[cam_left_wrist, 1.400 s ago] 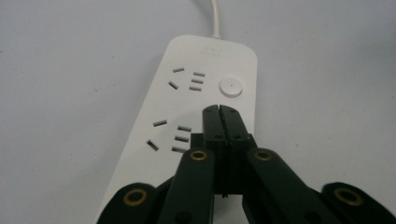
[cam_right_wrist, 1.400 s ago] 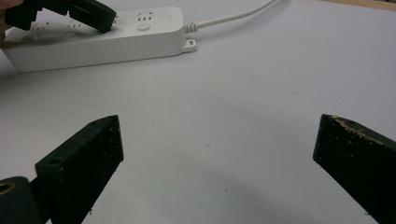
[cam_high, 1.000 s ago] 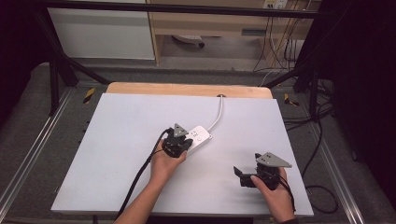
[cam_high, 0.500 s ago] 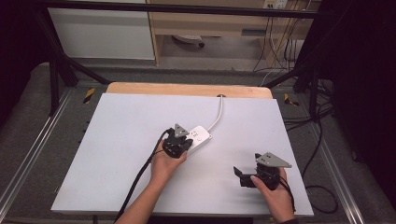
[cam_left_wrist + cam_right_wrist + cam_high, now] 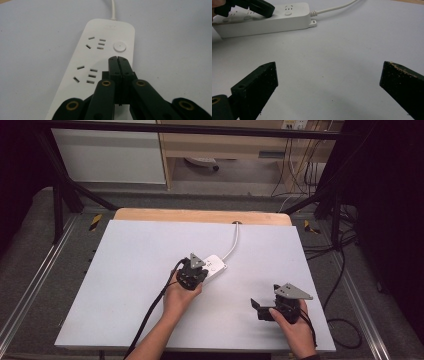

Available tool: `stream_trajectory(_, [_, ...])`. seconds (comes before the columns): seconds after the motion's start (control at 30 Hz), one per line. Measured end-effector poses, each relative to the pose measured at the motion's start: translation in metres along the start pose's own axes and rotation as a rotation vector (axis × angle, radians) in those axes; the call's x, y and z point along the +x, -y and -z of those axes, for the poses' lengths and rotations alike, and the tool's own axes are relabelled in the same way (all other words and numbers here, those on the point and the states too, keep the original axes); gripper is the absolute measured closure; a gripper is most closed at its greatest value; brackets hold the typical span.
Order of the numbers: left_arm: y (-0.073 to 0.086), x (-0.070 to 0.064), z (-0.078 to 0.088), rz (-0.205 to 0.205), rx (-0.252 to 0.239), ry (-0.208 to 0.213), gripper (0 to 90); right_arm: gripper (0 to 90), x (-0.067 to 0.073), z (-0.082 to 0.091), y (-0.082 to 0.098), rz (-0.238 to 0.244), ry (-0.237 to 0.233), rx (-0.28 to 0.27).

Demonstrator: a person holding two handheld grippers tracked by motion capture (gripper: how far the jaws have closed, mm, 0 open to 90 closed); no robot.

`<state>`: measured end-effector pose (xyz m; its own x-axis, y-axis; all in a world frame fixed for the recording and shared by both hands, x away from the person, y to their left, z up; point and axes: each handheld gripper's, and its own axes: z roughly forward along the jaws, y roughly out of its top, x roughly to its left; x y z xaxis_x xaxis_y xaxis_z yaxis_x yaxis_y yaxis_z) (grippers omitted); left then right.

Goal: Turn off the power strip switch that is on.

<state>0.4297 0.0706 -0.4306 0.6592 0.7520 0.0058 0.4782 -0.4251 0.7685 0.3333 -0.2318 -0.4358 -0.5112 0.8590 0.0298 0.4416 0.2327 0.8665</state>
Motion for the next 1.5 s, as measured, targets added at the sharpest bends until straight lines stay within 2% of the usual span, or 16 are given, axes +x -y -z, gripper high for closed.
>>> stream_trajectory(0.23, [-0.001, 0.001, 0.0, 0.016, 0.001, 0.01, 90.0, 2.1, 0.0, -0.001, 0.0, 0.003, -0.003, 0.002])
stream_trajectory(0.37, [-0.002, 0.0, -0.001, 0.004, 0.011, 0.004, 90.0, 2.0, -0.001, 0.0, 0.0, -0.004, -0.003, 0.0])
stream_trajectory(0.5, [-0.002, 0.002, -0.001, 0.017, 0.012, 0.016, 90.0, 2.0, -0.001, 0.0, 0.0, -0.008, 0.001, -0.001])
stream_trajectory(0.6, [-0.003, 0.0, -0.001, 0.0, 0.014, 0.002, 90.0, 2.1, 0.0, 0.0, 0.0, -0.006, 0.004, -0.001])
stream_trajectory(0.7, [-0.004, 0.002, -0.001, 0.015, 0.023, 0.017, 90.0, 2.0, 0.0, 0.001, 0.001, -0.015, 0.008, 0.0])
stream_trajectory(0.73, [-0.004, 0.002, -0.001, 0.009, 0.026, 0.019, 90.0, 2.0, 0.0, 0.001, 0.001, -0.021, 0.012, 0.0])
stream_trajectory(0.8, [-0.005, 0.001, -0.001, -0.004, 0.029, 0.008, 90.0, 2.0, -0.001, 0.001, 0.002, -0.026, 0.016, 0.003])
stream_trajectory(0.87, [-0.005, 0.002, -0.001, 0.014, 0.028, 0.017, 90.0, 2.1, -0.002, -0.001, 0.002, -0.026, 0.019, 0.007])
stream_trajectory(1.0, [-0.006, 0.001, -0.001, 0.005, 0.032, -0.002, 90.0, 2.3, 0.0, -0.002, 0.002, -0.011, 0.029, 0.015])
stream_trajectory(1.1, [-0.007, -0.001, 0.0, 0.001, 0.038, 0.0, 90.0, 2.0, 0.0, -0.002, 0.001, -0.018, 0.032, 0.005])
stream_trajectory(1.13, [-0.008, -0.001, 0.001, 0.021, 0.029, 0.016, 90.0, 2.1, -0.001, -0.002, 0.001, -0.017, 0.032, 0.005])
stream_trajectory(1.17, [-0.009, -0.001, 0.002, 0.043, 0.042, 0.03, 90.0, 2.1, -0.001, -0.002, 0.001, -0.018, 0.028, 0.007])
stream_trajectory(1.3, [-0.013, 0.0, 0.009, 0.085, -0.035, 0.033, 90.0, 2.2, -0.004, 0.002, 0.0, -0.016, 0.027, -0.012])
stream_trajectory(1.4, [-0.018, 0.007, 0.016, 0.108, -0.096, 0.031, 90.0, 1.8, -0.004, 0.006, -0.002, -0.017, 0.019, -0.029])
stream_trajectory(1.5, [-0.02, 0.017, 0.019, 0.145, -0.141, 0.053, 90.0, 2.0, -0.007, 0.008, -0.002, -0.017, 0.014, -0.038])
